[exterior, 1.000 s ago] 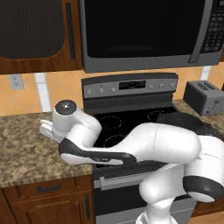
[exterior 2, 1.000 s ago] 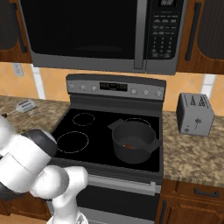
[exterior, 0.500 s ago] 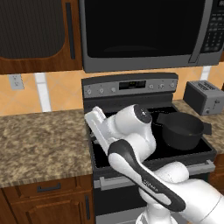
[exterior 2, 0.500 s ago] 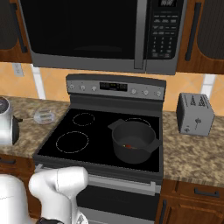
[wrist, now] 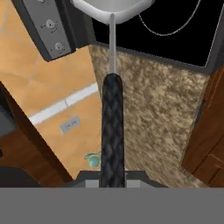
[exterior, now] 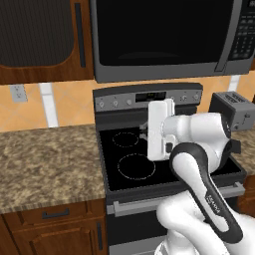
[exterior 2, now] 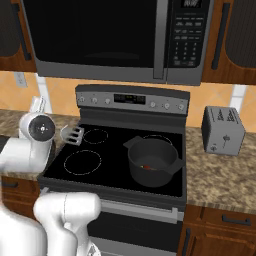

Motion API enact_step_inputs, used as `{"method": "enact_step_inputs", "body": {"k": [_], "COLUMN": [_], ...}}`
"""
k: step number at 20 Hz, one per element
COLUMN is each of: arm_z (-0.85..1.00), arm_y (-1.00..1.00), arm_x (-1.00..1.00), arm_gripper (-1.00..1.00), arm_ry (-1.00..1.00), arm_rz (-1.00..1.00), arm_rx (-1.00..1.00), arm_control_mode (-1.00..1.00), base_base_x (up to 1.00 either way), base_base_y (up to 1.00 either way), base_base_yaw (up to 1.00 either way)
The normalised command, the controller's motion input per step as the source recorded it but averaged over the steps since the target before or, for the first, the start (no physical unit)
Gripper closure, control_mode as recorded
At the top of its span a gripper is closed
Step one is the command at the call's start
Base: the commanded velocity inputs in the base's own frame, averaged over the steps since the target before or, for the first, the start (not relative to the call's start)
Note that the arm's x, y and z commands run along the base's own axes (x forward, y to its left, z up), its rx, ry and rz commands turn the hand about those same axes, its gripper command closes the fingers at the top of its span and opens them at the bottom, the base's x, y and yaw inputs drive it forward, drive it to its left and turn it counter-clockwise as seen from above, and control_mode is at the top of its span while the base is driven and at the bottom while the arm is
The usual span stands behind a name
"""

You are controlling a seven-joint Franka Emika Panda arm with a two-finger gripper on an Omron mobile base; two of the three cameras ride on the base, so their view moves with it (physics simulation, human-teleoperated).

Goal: Put the cucumber and bell pepper in the pot. Retrieve the spatula and lightly stir the vegetables in the pot.

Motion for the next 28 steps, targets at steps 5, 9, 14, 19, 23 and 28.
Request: {"method": "enact_step_inputs", "body": {"k": [5,9,14,19,23,28], "arm_z": [0.6,0.02,0.0,0.0,0.0,-0.06], "arm_y": [-0.99,-0.96,-0.98,-1.0,-0.92,-0.74], "arm_x": [0.05,0.1,0.36,0.56,0.67,0.5], "arm_gripper": [1.0,1.0,1.0,1.0,1.0,1.0], "arm_ry": [0.21,0.1,0.0,0.02,0.12,0.12], "arm_rz": [-0.33,-0.25,-0.16,-0.15,-0.18,-0.15], "arm_rx": [0.4,0.25,0.21,0.22,0.17,0.16], "arm_control_mode": [-1.0,-1.0,-1.0,-1.0,-1.0,-1.0], "base_base_x": [0.0,0.0,0.0,0.0,0.0,0.0], "base_base_y": [0.0,0.0,0.0,0.0,0.0,0.0], "base_base_yaw": [0.0,0.0,0.0,0.0,0.0,0.0]}}
